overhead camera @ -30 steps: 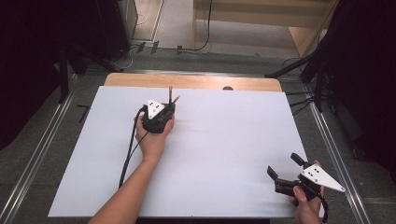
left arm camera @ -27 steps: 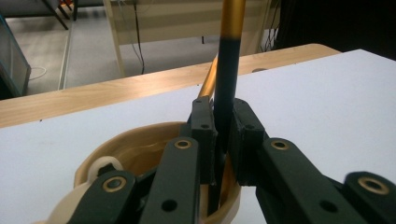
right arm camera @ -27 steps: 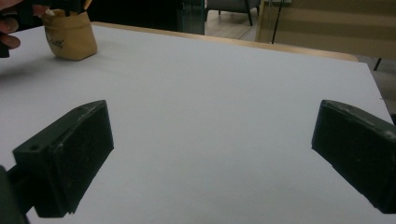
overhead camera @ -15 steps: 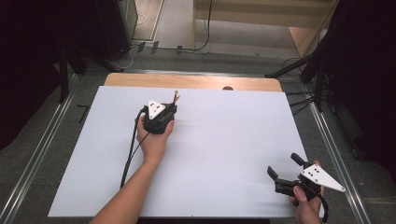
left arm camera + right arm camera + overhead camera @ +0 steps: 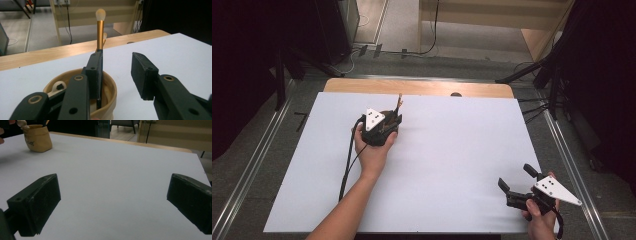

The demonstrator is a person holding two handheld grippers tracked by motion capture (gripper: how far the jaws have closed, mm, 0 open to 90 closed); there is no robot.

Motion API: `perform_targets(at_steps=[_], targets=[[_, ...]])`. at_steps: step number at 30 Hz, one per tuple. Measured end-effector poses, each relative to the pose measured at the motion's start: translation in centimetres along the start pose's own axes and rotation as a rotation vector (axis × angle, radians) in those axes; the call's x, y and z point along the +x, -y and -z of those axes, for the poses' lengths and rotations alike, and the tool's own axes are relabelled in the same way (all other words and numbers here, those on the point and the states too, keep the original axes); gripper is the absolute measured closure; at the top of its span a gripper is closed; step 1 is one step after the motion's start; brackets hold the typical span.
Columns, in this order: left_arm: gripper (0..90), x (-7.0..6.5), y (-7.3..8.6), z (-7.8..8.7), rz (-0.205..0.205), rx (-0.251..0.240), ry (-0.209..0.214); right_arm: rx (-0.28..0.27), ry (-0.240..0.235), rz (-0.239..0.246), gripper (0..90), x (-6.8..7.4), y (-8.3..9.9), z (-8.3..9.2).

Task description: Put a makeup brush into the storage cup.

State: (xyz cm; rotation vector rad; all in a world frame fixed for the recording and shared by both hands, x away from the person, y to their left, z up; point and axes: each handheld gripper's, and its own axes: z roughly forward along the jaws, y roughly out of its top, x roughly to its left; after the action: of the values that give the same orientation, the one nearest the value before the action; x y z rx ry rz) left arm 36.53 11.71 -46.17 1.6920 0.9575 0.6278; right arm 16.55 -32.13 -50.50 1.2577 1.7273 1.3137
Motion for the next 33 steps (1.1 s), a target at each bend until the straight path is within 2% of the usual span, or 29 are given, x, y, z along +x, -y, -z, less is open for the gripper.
perform_targets(at_steps=[3,10,15,19,20,21,24,27,33], targets=[[56.0,0.2,0.0,0.6,0.013,-0.003,0.015,0.000,0.001,0.001,0.0,0.0,0.0,0.0],[45.7,0.2,-0.1,2.2,-0.008,0.009,0.044,0.002,0.000,0.003,0.0,0.1,0.0,0.0],[36.6,0.3,0.1,3.2,0.003,0.014,0.061,0.004,0.000,0.001,0.0,0.2,0.0,-0.1],[25.2,0.6,0.2,3.9,0.006,0.034,0.062,0.005,-0.001,0.003,0.0,0.2,0.0,-0.1],[20.9,0.6,0.2,3.9,0.002,0.043,0.050,0.004,-0.001,0.005,0.0,0.3,0.0,-0.1],[13.0,0.6,0.2,4.0,-0.004,0.061,0.031,0.004,-0.001,0.006,0.0,0.3,0.0,-0.1],[0.8,1.0,0.5,4.2,-0.001,0.084,0.029,0.005,-0.001,0.003,0.0,0.3,0.0,-0.1],[0.0,1.3,0.7,4.9,-0.003,0.074,0.039,0.005,-0.002,0.004,0.0,0.3,0.0,-0.2],[0.0,2.0,1.2,6.0,0.013,0.084,0.044,0.010,-0.005,0.005,0.0,0.4,0.0,-0.2]])
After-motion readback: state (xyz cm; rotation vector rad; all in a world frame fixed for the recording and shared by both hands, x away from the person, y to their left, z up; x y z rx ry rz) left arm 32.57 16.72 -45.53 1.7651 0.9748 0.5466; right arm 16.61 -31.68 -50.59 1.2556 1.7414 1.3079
